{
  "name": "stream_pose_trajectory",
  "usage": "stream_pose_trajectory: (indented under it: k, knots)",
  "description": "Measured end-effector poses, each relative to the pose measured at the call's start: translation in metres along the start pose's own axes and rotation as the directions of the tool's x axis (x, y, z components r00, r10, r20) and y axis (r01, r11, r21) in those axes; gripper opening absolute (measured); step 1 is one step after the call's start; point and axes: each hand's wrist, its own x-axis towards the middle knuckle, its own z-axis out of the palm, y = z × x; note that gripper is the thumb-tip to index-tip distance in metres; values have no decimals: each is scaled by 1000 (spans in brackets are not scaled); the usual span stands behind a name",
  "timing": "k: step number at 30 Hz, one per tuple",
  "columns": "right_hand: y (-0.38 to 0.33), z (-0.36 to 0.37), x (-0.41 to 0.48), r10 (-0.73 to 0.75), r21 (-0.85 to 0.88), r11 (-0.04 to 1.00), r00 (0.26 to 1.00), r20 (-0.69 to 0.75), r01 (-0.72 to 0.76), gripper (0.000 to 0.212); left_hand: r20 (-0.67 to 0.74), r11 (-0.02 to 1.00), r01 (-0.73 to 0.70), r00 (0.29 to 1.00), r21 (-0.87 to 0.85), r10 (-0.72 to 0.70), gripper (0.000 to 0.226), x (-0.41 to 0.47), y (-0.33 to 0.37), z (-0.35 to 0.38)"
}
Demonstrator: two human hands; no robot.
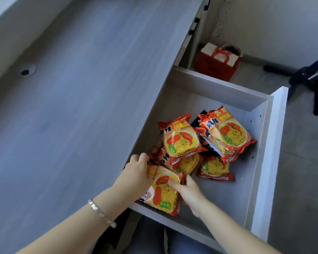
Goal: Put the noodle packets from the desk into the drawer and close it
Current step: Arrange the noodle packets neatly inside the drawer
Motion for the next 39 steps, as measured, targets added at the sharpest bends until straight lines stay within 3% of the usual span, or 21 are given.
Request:
stream_pose_trajectory:
  k: [3, 6, 8, 11, 13, 17, 20, 22, 26, 28, 30, 32, 34, 37, 39]
  knots:
    - [3, 26, 15, -6, -10, 1000, 999, -38, 5, 59, -15, 999, 26, 1000, 30, -25, 47, 0, -8, 12]
    - [-1, 48, 38, 0, -167, 986, 998, -56, -9, 66, -5, 997, 72, 997, 25, -72, 49, 2, -13, 19]
    - [-4, 60, 45, 12, -326, 943, 988, -152, -62, 59, 11, 997, 81, 997, 18, -81, 51, 5, -17, 22]
    - [-3, 73, 42, -136, -371, 928, 963, -232, 42, 44, 15, 996, 86, 996, 18, -86, 54, 12, -21, 26]
    - [0, 74, 39, -163, -420, 905, 968, -190, 70, 38, 0, 997, 79, 997, 25, -79, 53, 17, -22, 30]
    - [-7, 43, 43, -19, -517, 856, 1000, -10, 11, 35, 2, 991, 24, 1000, 133, -25, 54, 38, -26, 46]
    - [-15, 11, 39, 156, -404, 902, 987, -24, -153, 30, 56, 965, -11, 998, 263, -4, 55, 54, -28, 58]
    - [-16, -6, 35, 167, -326, 921, 972, -165, -213, 29, 103, 952, 7, 994, 307, -41, 55, 59, -27, 63]
    - [-18, -29, 43, 65, -159, 976, 890, -452, -152, 65, 126, 914, 26, 989, 404, -84, 55, 63, -25, 66]
    - [-20, -30, 51, 104, -42, 990, 904, -414, -133, 69, 144, 905, 31, 984, 423, -101, 54, 64, -24, 65]
    - [-22, -26, 56, 174, 115, 983, 926, -335, -143, 73, 154, 942, 55, 982, 331, -111, 49, 66, -21, 60]
    - [-23, -25, 58, 204, 246, 960, 936, -287, -133, 73, 114, 990, 102, 987, 102, -113, 46, 66, -14, 52]
    - [-32, -26, 54, 227, 390, 913, 943, -242, -120, 60, 36, 989, 111, 994, -101, -108, 46, 65, -6, 41]
    - [-49, -35, 39, 223, 537, 834, 967, -122, -124, 39, -53, 899, 133, 984, -417, -170, 51, 61, 6, 28]
    - [-53, -41, 30, 192, 484, 868, 975, -112, -115, 35, -104, 791, 119, 969, -600, -224, 54, 58, 11, 20]
